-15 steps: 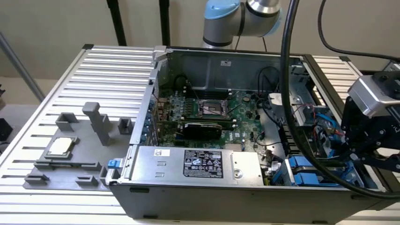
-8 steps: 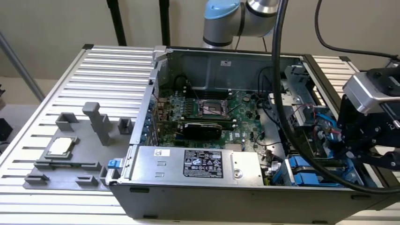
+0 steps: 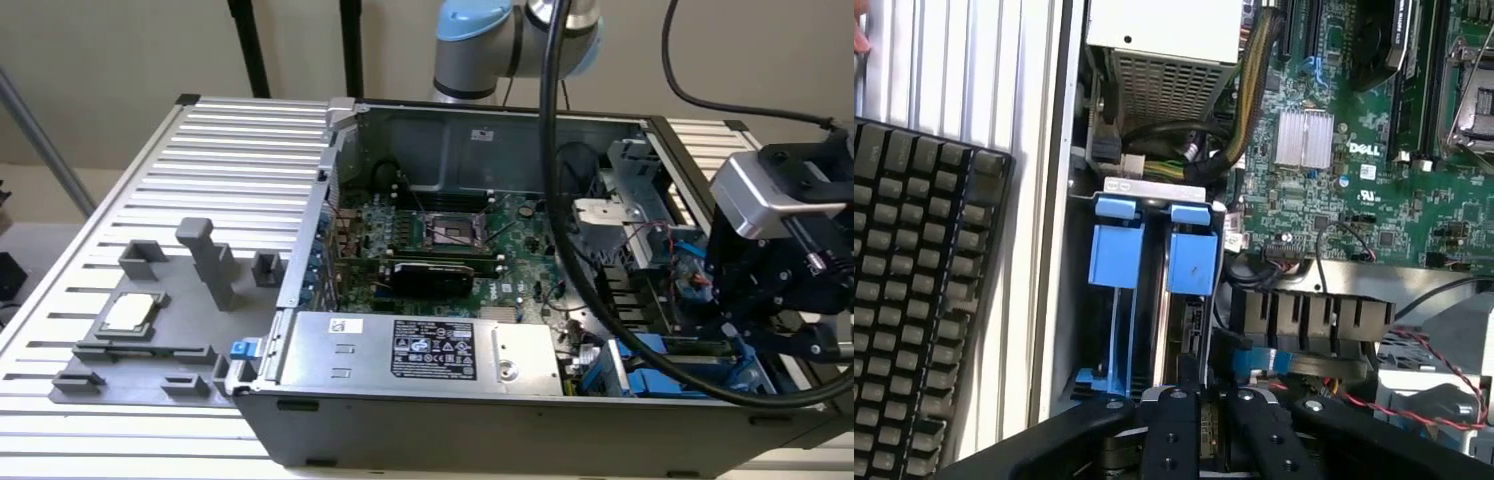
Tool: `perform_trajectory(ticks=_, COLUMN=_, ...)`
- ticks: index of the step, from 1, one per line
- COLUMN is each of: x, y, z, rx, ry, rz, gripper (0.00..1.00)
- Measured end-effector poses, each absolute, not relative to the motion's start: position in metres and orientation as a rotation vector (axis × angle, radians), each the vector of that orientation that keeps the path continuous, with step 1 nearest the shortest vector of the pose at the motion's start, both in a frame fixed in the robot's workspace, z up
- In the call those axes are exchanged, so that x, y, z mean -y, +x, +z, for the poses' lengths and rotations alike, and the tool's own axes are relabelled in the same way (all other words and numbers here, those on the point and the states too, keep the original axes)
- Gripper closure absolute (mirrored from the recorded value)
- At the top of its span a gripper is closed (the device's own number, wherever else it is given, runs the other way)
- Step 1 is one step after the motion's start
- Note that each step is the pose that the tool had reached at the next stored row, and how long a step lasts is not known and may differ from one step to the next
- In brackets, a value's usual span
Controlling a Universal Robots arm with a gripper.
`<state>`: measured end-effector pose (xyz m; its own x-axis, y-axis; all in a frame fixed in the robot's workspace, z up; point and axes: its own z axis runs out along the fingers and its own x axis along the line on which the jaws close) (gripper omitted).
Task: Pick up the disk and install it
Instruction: 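Insert the second disk wire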
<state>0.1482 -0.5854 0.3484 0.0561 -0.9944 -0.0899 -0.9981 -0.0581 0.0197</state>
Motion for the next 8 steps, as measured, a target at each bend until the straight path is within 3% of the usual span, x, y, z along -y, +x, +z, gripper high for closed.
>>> perform_trajectory(ticks=8, x=0.5854, y=0.1449, z=0.3438, rx=-2.188, ry=-2.2, rz=0.125, gripper=1.0)
